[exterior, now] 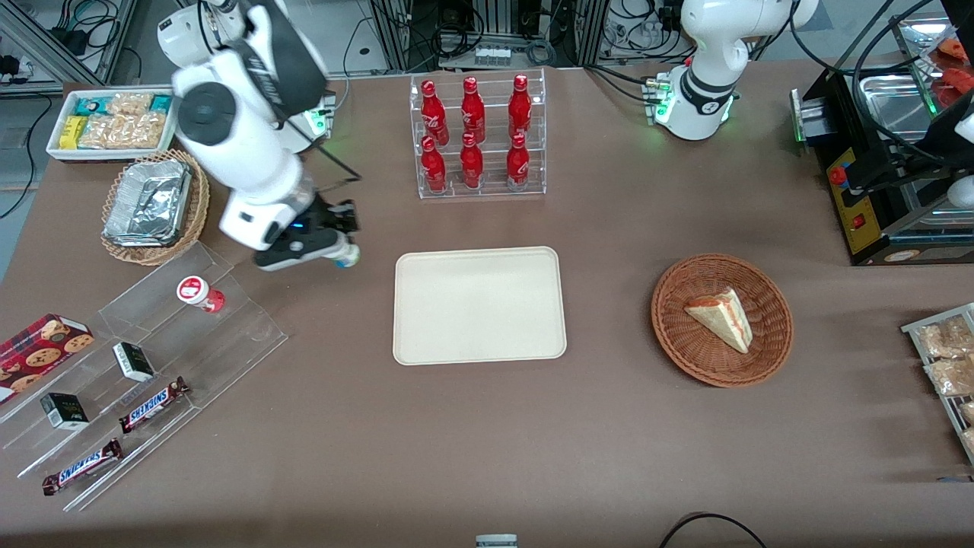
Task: Place green gum on tray
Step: 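Carry the green gum tub over the cream tray with the right gripper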
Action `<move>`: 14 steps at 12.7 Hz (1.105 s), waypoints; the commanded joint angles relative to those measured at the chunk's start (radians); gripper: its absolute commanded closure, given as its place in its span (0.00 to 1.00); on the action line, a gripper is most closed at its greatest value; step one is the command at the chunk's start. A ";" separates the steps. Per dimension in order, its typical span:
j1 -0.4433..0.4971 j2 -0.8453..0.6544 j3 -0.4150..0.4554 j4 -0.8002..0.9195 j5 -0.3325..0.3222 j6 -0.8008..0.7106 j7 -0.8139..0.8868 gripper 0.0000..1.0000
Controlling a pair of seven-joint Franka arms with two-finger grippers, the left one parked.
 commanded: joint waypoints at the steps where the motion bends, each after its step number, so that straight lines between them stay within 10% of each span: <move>1: 0.100 0.129 -0.014 0.094 0.021 0.057 0.154 1.00; 14: 0.282 0.487 -0.019 0.164 0.010 0.397 0.451 1.00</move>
